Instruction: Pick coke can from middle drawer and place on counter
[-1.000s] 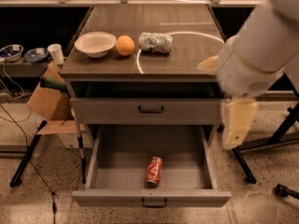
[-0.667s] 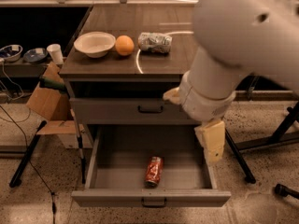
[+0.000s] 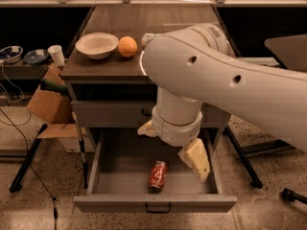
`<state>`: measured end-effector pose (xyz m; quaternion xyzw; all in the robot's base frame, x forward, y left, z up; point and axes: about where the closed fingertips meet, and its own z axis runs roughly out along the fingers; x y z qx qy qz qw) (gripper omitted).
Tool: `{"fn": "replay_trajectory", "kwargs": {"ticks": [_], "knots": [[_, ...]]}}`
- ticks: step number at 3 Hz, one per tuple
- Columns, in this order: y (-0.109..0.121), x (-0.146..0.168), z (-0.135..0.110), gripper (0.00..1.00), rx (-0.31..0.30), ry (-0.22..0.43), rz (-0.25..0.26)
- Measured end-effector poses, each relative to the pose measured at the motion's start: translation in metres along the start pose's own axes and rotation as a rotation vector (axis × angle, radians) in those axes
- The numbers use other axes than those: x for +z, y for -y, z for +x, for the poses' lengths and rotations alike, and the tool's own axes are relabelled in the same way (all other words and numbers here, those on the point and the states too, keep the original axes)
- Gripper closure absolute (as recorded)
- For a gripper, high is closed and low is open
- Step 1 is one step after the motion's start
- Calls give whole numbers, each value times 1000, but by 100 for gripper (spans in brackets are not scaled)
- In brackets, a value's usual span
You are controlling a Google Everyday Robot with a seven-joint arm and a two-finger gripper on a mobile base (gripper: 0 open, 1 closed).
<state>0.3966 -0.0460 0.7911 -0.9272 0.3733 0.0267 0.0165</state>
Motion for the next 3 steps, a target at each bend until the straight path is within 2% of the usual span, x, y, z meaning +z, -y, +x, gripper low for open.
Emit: {"fn": "replay_trajectory", "kwargs": {"ticks": [1,2,3], "knots": [[0,0,0,0,0,0,0],[16,10,0,0,-30,12,36],[45,28,3,0,-97,9,85]]}}
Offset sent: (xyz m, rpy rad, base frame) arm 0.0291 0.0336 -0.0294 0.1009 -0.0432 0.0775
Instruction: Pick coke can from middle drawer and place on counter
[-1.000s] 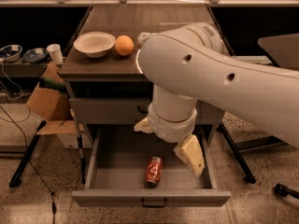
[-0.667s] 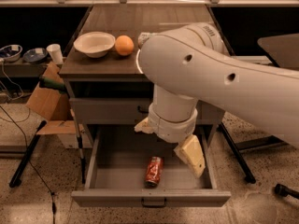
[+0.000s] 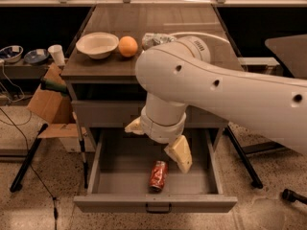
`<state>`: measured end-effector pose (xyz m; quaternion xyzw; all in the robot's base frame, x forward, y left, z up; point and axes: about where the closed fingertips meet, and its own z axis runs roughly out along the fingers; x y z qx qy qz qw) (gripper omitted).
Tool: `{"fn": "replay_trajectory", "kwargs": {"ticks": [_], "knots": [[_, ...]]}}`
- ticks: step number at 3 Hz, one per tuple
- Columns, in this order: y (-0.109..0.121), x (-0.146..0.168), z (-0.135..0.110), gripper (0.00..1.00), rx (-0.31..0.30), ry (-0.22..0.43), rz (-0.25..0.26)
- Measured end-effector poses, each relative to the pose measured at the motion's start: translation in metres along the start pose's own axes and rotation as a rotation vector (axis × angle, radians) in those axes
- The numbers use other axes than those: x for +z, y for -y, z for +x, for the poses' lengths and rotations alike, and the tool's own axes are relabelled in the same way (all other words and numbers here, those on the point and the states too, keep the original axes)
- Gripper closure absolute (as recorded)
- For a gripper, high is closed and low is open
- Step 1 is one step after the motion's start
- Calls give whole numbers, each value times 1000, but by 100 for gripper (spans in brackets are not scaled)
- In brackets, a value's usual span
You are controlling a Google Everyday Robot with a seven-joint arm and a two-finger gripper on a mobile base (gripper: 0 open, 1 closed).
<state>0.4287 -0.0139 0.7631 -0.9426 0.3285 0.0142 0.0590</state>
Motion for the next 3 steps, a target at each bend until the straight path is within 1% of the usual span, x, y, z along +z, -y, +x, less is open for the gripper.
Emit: {"fn": "replay_trajectory", "kwargs": {"ticks": [1,2,3], "knots": [[29,25,6,0,-76,-19,30],[57,55,8,0,-146,-58,41],[77,83,13,0,-189,-105,35]]}}
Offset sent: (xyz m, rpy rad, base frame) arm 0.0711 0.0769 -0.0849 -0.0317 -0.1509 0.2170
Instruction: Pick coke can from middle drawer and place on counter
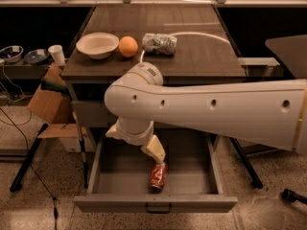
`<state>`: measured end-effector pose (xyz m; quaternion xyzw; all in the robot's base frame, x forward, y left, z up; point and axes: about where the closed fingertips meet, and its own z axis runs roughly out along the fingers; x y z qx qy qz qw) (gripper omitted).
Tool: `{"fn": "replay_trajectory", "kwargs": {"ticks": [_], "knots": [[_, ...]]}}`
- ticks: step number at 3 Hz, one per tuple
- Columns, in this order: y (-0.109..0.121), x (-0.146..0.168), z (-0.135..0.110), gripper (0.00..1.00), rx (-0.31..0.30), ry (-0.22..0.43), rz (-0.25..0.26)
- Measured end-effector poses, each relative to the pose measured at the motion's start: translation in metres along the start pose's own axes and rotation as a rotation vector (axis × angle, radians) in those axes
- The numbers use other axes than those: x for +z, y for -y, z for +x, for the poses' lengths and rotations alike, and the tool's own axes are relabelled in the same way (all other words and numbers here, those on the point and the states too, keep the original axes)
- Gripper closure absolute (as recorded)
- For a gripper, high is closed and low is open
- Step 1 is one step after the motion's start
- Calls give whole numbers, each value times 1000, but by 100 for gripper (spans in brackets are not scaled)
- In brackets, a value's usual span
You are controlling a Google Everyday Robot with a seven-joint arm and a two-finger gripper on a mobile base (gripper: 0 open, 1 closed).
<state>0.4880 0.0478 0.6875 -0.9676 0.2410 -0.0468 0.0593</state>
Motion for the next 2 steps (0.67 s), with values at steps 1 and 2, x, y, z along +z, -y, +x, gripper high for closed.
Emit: {"fn": "replay_trajectory", "kwargs": {"ticks": [1,2], "knots": [[13,33,7,0,-13,-57,-12],[22,65,14,0,-7,-114,-24]]}}
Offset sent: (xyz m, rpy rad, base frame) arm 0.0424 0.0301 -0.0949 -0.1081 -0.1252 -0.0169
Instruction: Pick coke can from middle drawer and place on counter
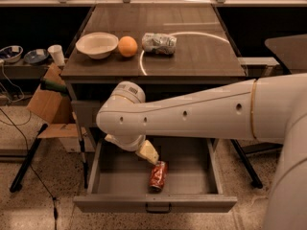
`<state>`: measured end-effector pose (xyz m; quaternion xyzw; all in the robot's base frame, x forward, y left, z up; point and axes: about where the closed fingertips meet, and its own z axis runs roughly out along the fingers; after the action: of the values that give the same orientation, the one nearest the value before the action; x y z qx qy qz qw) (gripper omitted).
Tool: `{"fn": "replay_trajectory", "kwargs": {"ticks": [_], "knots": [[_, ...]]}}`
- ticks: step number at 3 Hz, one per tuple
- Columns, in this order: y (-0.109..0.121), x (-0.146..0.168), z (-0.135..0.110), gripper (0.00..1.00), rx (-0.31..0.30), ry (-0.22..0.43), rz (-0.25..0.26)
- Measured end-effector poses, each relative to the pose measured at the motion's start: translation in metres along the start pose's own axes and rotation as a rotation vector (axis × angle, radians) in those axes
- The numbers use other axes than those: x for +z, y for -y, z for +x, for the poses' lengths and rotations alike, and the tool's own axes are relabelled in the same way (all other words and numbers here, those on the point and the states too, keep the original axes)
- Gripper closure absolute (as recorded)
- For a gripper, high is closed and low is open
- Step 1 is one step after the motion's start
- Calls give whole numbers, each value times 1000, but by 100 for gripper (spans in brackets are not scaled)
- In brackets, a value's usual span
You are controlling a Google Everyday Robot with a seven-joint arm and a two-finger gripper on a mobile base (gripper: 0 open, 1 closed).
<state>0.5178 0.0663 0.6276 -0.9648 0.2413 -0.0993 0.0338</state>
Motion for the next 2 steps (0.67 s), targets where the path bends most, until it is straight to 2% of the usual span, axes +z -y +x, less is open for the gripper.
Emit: {"fn": "replay_trajectory", "kwargs": {"ticks": [1,2], "knots": [[0,0,0,0,0,0,0],[-13,19,15,0,36,2,-15]]}}
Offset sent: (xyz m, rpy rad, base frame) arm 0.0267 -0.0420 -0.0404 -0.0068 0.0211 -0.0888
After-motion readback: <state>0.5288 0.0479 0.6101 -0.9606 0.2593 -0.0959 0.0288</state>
